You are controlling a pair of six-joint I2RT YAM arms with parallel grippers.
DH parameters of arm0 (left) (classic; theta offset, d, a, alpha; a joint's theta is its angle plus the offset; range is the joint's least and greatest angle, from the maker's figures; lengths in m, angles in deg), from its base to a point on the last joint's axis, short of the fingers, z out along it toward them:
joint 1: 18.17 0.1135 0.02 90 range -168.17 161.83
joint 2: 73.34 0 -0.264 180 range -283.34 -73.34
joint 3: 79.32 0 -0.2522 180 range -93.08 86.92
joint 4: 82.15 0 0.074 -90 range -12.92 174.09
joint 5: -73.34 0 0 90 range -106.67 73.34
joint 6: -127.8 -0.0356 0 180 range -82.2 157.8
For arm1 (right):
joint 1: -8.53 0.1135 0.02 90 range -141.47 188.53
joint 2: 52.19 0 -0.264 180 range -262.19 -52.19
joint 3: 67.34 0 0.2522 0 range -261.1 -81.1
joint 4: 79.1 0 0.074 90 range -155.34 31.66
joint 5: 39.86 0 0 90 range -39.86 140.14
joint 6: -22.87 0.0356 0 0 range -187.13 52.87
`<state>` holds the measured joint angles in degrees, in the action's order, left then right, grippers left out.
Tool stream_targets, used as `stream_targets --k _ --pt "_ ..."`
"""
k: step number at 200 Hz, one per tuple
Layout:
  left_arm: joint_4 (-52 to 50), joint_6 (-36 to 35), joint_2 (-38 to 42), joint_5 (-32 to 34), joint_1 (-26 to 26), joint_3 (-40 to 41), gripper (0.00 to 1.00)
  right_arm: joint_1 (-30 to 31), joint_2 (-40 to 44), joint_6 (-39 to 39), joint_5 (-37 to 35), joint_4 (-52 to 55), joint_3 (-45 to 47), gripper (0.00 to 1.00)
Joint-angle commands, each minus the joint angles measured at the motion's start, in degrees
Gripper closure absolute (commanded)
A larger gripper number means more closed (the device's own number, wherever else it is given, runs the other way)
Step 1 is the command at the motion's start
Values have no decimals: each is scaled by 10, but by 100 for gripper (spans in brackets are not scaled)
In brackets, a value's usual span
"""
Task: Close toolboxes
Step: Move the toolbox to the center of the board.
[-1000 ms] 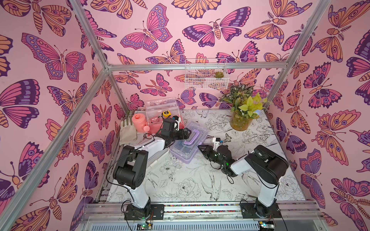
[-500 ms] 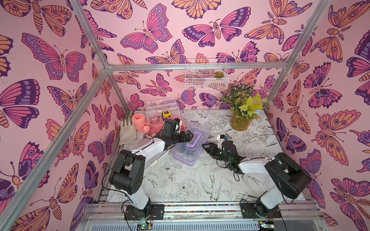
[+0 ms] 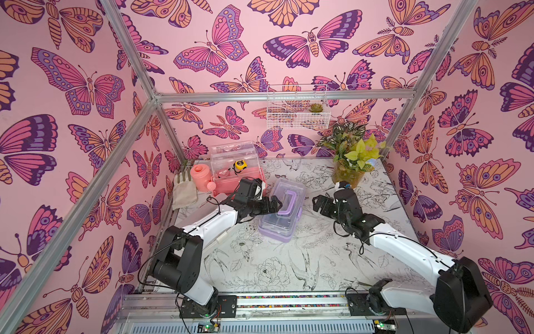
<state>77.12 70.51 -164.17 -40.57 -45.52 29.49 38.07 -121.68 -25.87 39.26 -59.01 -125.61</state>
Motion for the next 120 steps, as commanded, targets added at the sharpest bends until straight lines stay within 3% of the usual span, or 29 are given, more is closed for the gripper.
stream_targets --k 1,66,98,120 --pt "29 45 -52 -47 -59 0 2 -20 38 -51 -41 61 1 1" --pt "90 51 -198 -34 -135 -160 4 -33 95 -88 -29 110 -5 0" --pt "92 43 -245 -35 -142 -225 4 -33 108 -100 1 111 -10 7" --pt "85 30 -235 -27 -138 -233 3 -33 95 -98 28 109 -32 14"
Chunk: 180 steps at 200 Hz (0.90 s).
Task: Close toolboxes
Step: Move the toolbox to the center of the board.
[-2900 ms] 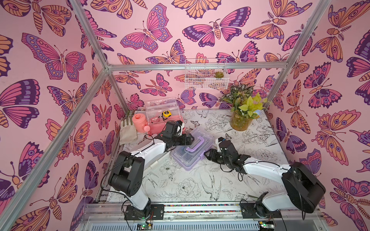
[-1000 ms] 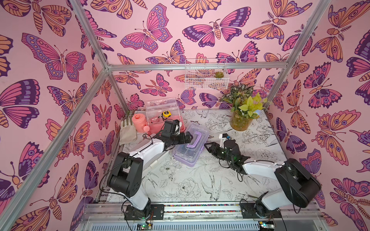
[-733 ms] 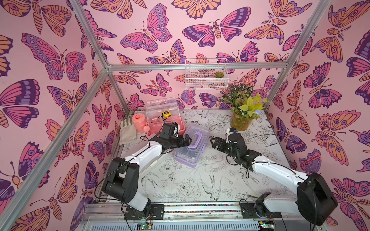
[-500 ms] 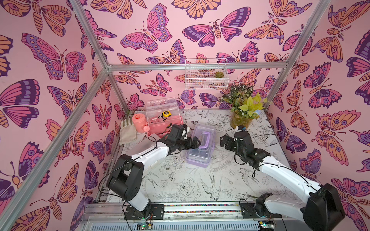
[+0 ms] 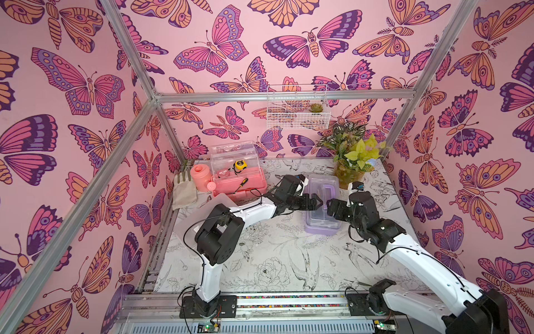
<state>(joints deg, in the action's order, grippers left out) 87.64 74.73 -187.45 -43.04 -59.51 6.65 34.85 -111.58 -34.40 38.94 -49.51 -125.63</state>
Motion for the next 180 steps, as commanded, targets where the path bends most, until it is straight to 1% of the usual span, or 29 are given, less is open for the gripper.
stream_targets --k 1,12,30,67,95,122,138,149,180 --pt "-21 -14 0 -1 2 -4 3 0 -8 -13 33 15 -33 14" --pt "-37 -27 26 16 11 8 0 0 -25 -13 46 21 -54 18" --pt "-66 -48 86 51 35 48 0 4 -62 -12 64 27 -92 22" --pt "-90 -53 229 100 125 169 0 40 -166 -22 65 30 -183 29" --pt "-114 -67 314 144 182 225 0 72 -271 -30 82 40 -276 37" --pt "-109 -64 355 169 230 259 0 102 -392 -33 86 63 -381 42" --pt "-90 -52 368 156 260 275 0 115 -456 -31 89 67 -437 44" --pt "-79 -50 374 145 276 283 0 121 -498 -30 95 78 -479 47" --pt "-72 -58 389 133 300 296 0 129 -596 -17 127 76 -570 52"
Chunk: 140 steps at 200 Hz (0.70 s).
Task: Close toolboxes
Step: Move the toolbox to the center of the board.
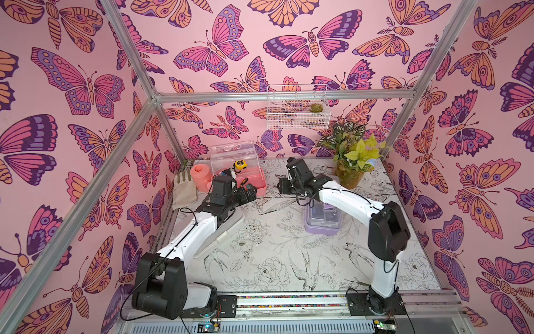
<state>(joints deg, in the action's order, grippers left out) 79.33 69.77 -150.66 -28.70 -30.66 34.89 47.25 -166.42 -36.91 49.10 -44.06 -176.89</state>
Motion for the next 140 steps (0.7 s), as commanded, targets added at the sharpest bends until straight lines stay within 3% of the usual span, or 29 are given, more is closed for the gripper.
stream_targets --k 1,67,140 --pt "11 -9 22 -12 12 14 0 5 -51 9 26 21 -59 52" --pt "27 -12 24 -41 19 18 0 4 -193 21 39 19 -218 53" --pt "38 1 21 -62 19 18 0 0 -291 34 17 74 -325 73"
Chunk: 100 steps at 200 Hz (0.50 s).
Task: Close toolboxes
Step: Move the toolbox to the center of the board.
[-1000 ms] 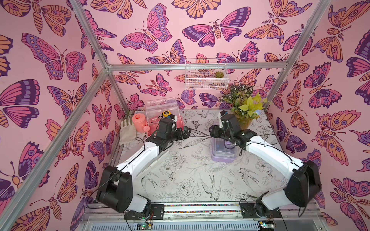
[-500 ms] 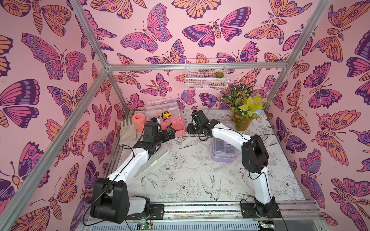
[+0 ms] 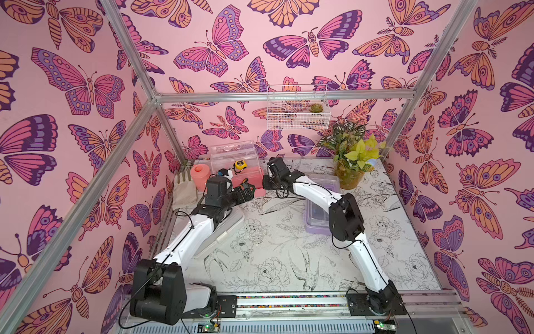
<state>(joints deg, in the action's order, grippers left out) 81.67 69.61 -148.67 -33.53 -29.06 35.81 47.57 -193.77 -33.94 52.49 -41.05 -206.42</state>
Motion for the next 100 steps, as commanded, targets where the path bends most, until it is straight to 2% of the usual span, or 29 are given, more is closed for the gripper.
stream_targets --k 1,10,23,44,100 --pt "14 2 1 -14 3 9 0 -3 -17 4 -18 46 -31 74" --pt "14 3 1 -15 3 9 0 -3 -19 2 -26 59 -33 75" --pt "15 4 2 -16 3 9 0 -3 -16 -3 -37 73 -28 84" --pt "15 6 2 -18 3 11 0 -4 8 -19 -62 85 1 92" --pt "15 9 -1 -19 3 2 0 -41 163 -60 -74 37 220 94"
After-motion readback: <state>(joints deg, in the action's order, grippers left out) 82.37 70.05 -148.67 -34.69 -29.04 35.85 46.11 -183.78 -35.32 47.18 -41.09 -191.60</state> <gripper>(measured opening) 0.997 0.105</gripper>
